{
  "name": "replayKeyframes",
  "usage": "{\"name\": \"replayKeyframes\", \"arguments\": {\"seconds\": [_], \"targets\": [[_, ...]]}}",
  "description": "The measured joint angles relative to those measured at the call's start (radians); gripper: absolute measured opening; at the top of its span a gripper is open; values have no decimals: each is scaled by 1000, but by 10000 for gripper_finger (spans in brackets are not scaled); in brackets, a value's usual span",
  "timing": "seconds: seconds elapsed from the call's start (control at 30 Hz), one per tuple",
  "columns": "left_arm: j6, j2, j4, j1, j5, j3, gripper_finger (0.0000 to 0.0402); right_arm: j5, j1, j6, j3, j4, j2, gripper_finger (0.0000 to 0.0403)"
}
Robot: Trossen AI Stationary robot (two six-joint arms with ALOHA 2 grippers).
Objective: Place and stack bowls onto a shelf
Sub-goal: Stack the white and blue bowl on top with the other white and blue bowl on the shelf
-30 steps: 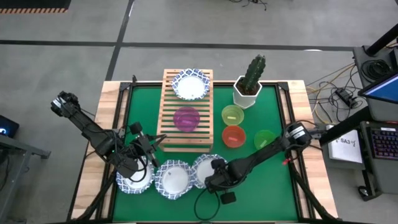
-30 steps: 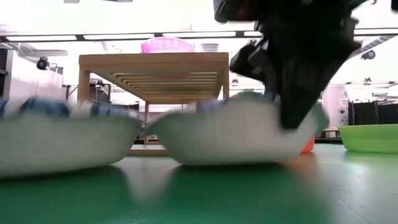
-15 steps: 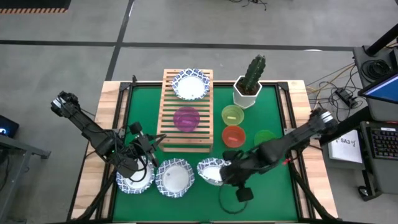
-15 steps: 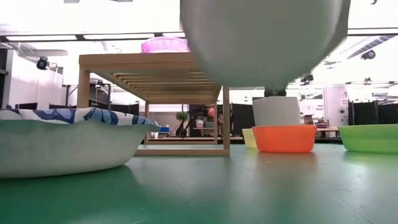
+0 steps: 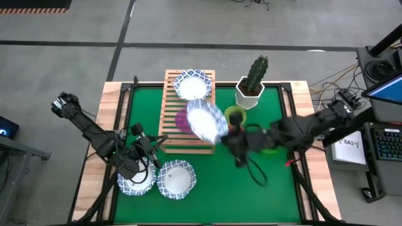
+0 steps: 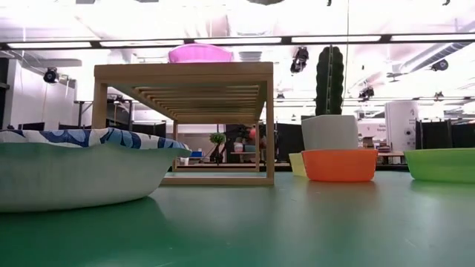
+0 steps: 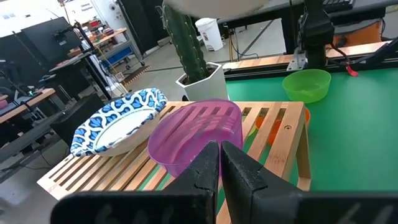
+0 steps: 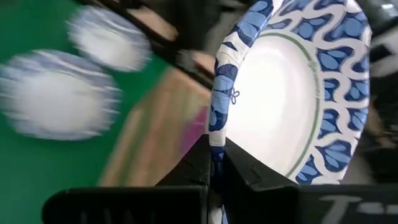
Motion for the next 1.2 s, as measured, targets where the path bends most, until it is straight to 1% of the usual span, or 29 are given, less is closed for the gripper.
{"name": "replayKeyframes", "arguments": {"seconds": [0.1, 0.2, 0.33, 0.4, 0.47, 0.63, 0.93, 1.2], "targets": [[0, 0, 0, 0, 0, 0, 0, -45, -136, -104, 0, 86, 26, 9], [4, 0, 0, 0, 0, 0, 0, -100, -269, -163, 0, 130, 57, 9], [15, 0, -1, 0, 0, 0, 0, -207, -422, -172, 0, 139, 97, 9], [22, 0, -1, 0, 0, 0, 0, -266, -478, -159, 0, 140, 120, 9], [25, 0, -1, 0, 0, 0, 0, -297, -520, -156, 0, 139, 147, 9], [25, 0, -1, 0, 0, 0, 0, -300, -568, -167, 0, 160, 206, 16], [25, 0, -1, 0, 0, 0, 0, -293, -580, -194, 0, 210, 274, 64], [25, 0, -1, 0, 0, 0, 0, -292, -580, -176, -1, 216, 268, 131]]}}
